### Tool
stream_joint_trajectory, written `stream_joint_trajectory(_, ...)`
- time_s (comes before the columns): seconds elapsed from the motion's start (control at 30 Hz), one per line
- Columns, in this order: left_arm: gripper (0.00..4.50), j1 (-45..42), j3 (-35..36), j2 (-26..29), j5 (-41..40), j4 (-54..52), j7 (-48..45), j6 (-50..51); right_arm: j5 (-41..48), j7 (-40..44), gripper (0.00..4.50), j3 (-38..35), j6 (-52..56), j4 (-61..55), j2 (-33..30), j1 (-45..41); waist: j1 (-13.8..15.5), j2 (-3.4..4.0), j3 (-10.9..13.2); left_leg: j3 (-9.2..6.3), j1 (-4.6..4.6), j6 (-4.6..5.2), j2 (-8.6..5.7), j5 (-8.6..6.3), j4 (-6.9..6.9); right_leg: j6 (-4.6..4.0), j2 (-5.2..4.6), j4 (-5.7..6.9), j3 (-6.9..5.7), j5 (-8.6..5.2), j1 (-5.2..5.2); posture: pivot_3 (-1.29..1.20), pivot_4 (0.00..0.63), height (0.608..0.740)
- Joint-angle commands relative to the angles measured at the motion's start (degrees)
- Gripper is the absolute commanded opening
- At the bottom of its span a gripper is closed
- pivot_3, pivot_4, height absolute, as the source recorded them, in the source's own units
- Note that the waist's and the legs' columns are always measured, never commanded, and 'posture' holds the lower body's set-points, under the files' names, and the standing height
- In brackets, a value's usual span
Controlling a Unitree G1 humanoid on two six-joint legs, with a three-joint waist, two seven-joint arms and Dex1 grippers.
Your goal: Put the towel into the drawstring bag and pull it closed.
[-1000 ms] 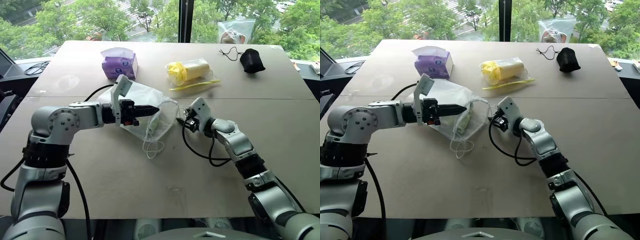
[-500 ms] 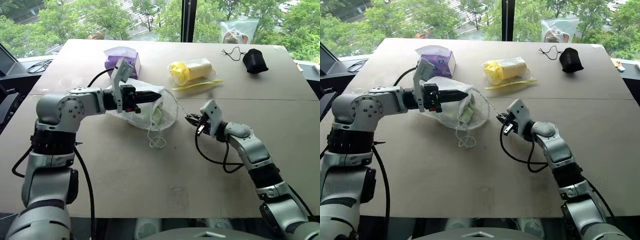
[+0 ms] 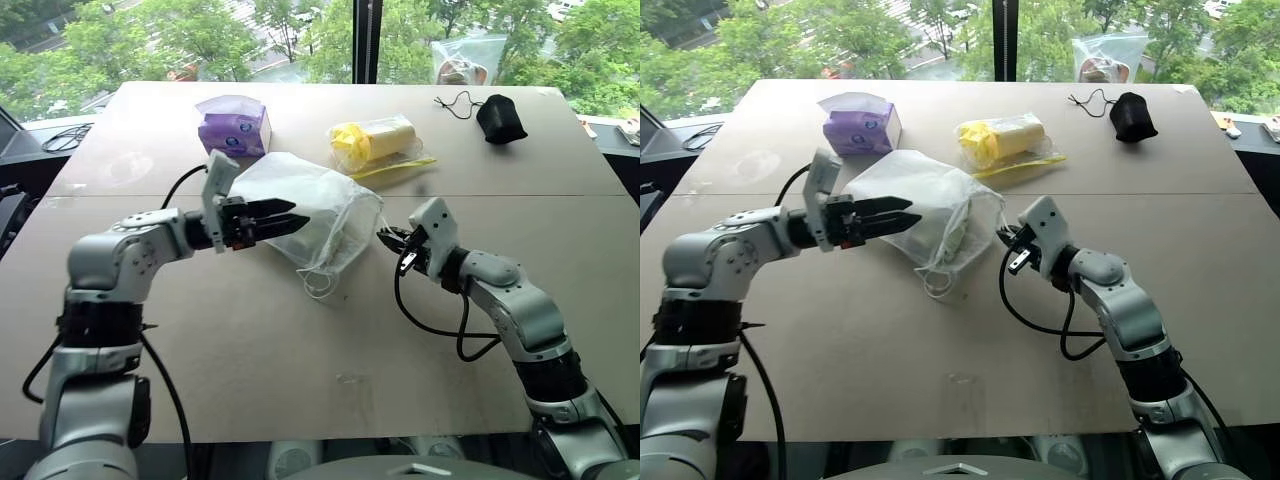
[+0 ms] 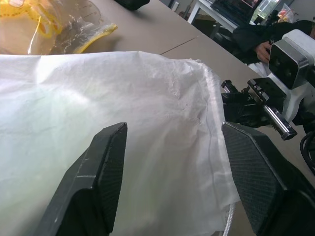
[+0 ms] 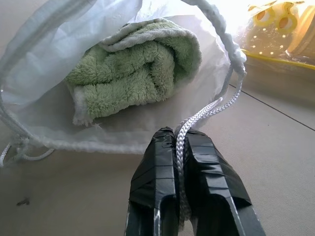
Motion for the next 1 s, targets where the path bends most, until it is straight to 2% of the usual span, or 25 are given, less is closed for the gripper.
stream_joint_trajectory(0.03, 3.42, 8.9, 2.3, 2.1, 0.6, -11.6, -0.8, -3.2, 0.6, 0.4, 0.00, -0.3, -0.8, -1.0, 0.0, -0.6, 0.3, 0.00, 0.0, 0.00, 0.00, 0.02, -0.02, -0.01, 0.00, 0.00, -0.05, 0.00, -0.03, 0.00, 0.00, 0.00, 0.150, 0.740)
stream_joint_trajectory(0.13, 3.42, 15.0, -2.5, -1.2, 10.4, -14.1, 3.7, -14.3, 0.7, 1.7, 0.00, -0.1, -1.4, 0.6, -0.4, -1.3, 1.5, 0.03, 0.0, -0.05, 0.04, 0.14, -0.09, -0.08, 0.00, 0.00, -0.16, 0.00, -0.15, 0.01, 0.05, 0.00, 0.150, 0.740)
stream_joint_trajectory(0.27, 3.42, 15.4, -10.4, -6.6, 22.8, -8.3, 7.9, -28.1, 0.4, 3.0, 0.00, 0.1, -2.0, 2.3, -0.9, -2.4, 2.3, 0.02, 0.0, -0.06, 0.13, 0.16, -0.10, -0.07, 0.13, -0.18, -0.17, 0.01, -0.23, 0.11, 0.16, 0.00, 0.150, 0.740)
stream_joint_trajectory(0.47, 3.42, 12.7, -18.9, -10.1, 33.9, 0.7, 7.9, -41.7, 0.0, 3.4, 0.00, -0.1, -2.1, 2.6, -1.5, -2.7, 2.2, 0.04, 0.0, -0.06, 0.07, 0.17, -0.03, -0.07, 0.16, -0.16, -0.04, 0.03, -0.23, 0.15, 0.15, 0.00, 0.150, 0.740)
stream_joint_trajectory(0.53, 3.42, 12.6, -20.7, -11.7, 34.6, 2.5, 7.3, -43.5, -0.1, 3.1, 0.00, -0.2, -2.1, 2.4, -1.5, -2.5, 2.2, 0.07, -0.1, -0.04, 0.08, 0.18, -0.02, -0.08, 0.14, -0.15, -0.02, 0.02, -0.20, 0.15, 0.15, 0.00, 0.150, 0.740)
stream_joint_trajectory(0.63, 2.64, 12.4, -22.1, -14.9, 34.3, 4.4, 7.4, -42.8, -0.1, 2.5, 0.00, -0.3, -2.0, 1.9, -1.4, -2.0, 2.4, 0.13, -0.1, -0.02, 0.08, 0.20, -0.04, -0.08, 0.15, -0.13, -0.08, 0.00, -0.20, 0.15, 0.17, 0.00, 0.150, 0.740)
stream_joint_trajectory(0.8, 0.34, 12.6, -22.1, -17.6, 33.6, 5.2, 7.0, -42.4, 0.1, 1.4, 0.00, -0.7, -1.6, 0.7, -0.9, -1.2, 2.3, 0.18, -0.3, -0.08, 0.16, 0.22, -0.05, -0.09, 0.33, -0.09, -0.10, 0.01, -0.27, 0.18, 0.31, 0.00, 0.150, 0.740)
stream_joint_trajectory(0.83, 0.11, 12.5, -21.6, -18.0, 33.5, 5.5, 7.2, -42.6, 0.1, 1.1, 0.00, -0.9, -1.7, 0.5, -0.9, -1.0, 2.3, 0.18, -0.3, -0.08, 0.18, 0.22, -0.04, -0.09, 0.33, -0.09, -0.10, 0.02, -0.28, 0.18, 0.33, 0.00, 0.150, 0.740)
stream_joint_trajectory(0.93, 0.11, 12.8, -19.2, -18.2, 32.7, 5.3, 7.5, -43.4, -0.1, 0.2, 0.00, -1.3, -2.3, 0.3, -0.9, -1.0, 2.3, 0.19, -0.3, -0.11, 0.16, 0.22, -0.04, -0.09, 0.33, -0.09, -0.09, 0.02, -0.30, 0.18, 0.33, 0.00, 0.150, 0.740)
stream_joint_trajectory(1.0, 0.11, 13.3, -14.7, -18.2, 31.3, 3.4, 10.0, -45.7, -0.4, -1.1, 0.00, -2.7, -3.7, 0.3, -0.7, -1.6, 2.2, 0.19, -0.3, -0.12, 0.15, 0.22, -0.03, -0.09, 0.32, -0.09, -0.07, 0.02, -0.29, 0.18, 0.32, 0.00, 0.150, 0.740)
